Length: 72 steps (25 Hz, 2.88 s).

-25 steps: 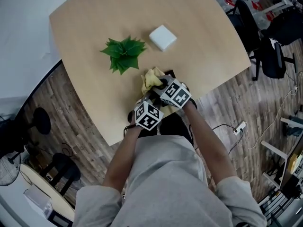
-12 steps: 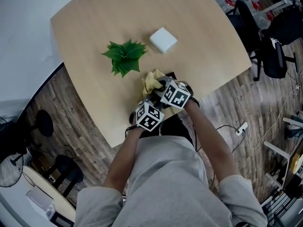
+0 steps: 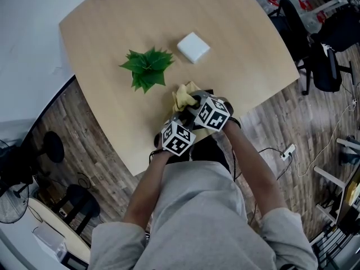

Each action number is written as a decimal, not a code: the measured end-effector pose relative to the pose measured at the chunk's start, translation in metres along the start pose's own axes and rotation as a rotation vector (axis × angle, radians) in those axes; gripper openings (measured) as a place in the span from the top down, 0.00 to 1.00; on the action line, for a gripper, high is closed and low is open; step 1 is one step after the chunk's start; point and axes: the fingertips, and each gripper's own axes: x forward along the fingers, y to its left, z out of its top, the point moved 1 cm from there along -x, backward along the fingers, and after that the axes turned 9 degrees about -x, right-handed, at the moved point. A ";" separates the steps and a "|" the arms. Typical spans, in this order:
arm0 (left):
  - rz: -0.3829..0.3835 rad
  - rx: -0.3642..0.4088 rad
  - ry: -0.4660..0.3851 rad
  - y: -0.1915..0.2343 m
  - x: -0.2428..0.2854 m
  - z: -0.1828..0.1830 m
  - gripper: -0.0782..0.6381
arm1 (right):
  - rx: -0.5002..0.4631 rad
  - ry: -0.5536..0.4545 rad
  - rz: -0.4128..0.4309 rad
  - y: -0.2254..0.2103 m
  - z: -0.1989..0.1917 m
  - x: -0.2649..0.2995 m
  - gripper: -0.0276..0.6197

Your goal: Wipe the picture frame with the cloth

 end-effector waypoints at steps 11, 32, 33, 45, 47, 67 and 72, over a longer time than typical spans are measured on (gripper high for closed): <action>-0.001 0.009 0.000 0.001 0.000 -0.001 0.82 | 0.079 -0.001 -0.069 -0.006 -0.029 -0.017 0.87; 0.013 0.025 0.015 0.000 0.000 0.000 0.82 | -0.038 0.114 -0.102 -0.010 -0.058 -0.045 0.87; 0.013 0.026 0.016 -0.001 0.000 -0.001 0.82 | -0.047 0.118 -0.106 -0.010 -0.060 -0.047 0.87; 0.021 0.023 0.017 0.000 -0.001 0.000 0.82 | 0.063 0.090 -0.200 -0.006 -0.078 -0.067 0.87; 0.025 0.028 0.016 -0.001 0.000 0.000 0.82 | 0.081 0.080 -0.203 -0.001 -0.080 -0.068 0.87; 0.039 0.005 0.011 0.001 -0.002 0.000 0.82 | 0.259 -0.027 -0.152 0.062 -0.093 -0.086 0.87; 0.045 0.002 0.018 -0.001 -0.001 0.002 0.82 | 0.286 -0.065 -0.148 0.064 -0.086 -0.088 0.87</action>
